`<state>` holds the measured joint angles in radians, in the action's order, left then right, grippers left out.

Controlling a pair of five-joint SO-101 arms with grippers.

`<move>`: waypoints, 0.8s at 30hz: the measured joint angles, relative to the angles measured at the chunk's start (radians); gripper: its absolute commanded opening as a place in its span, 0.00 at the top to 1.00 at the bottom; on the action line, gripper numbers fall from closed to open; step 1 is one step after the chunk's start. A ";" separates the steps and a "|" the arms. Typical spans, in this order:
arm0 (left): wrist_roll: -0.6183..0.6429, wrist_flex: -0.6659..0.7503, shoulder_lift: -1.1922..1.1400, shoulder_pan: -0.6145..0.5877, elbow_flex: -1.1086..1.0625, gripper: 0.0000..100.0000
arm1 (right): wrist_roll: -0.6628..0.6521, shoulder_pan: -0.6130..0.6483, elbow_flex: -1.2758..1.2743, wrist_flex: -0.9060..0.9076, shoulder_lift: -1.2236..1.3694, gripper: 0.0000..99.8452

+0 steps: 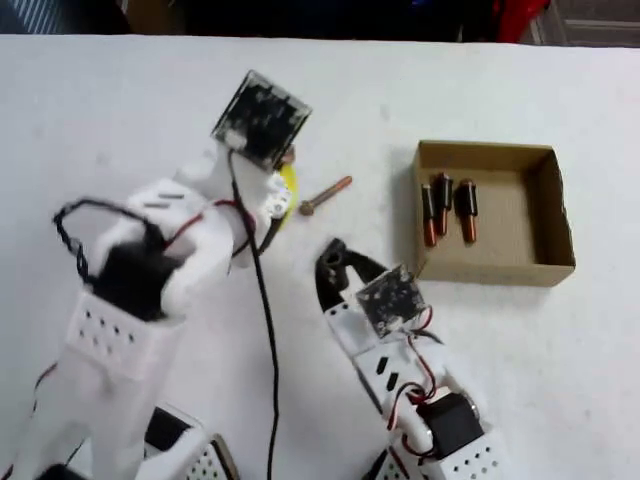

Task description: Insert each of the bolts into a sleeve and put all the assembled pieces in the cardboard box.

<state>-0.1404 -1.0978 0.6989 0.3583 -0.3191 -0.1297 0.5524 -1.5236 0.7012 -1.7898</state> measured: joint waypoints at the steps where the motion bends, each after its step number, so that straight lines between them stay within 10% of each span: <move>1: 0.000 0.058 0.032 0.000 -0.051 0.98 | 0.021 0.000 0.000 -0.009 0.000 0.98; 12: 0.003 0.516 0.288 0.086 -0.433 0.98 | 0.058 0.015 -0.146 -0.313 0.002 0.98; 24: 0.304 0.747 0.427 0.107 -0.618 0.98 | 0.143 0.046 -0.158 -0.377 0.002 0.98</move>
<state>0.1634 -0.3506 1.1254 0.4657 -0.9375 0.0130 0.5984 -1.6817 0.3237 -1.7883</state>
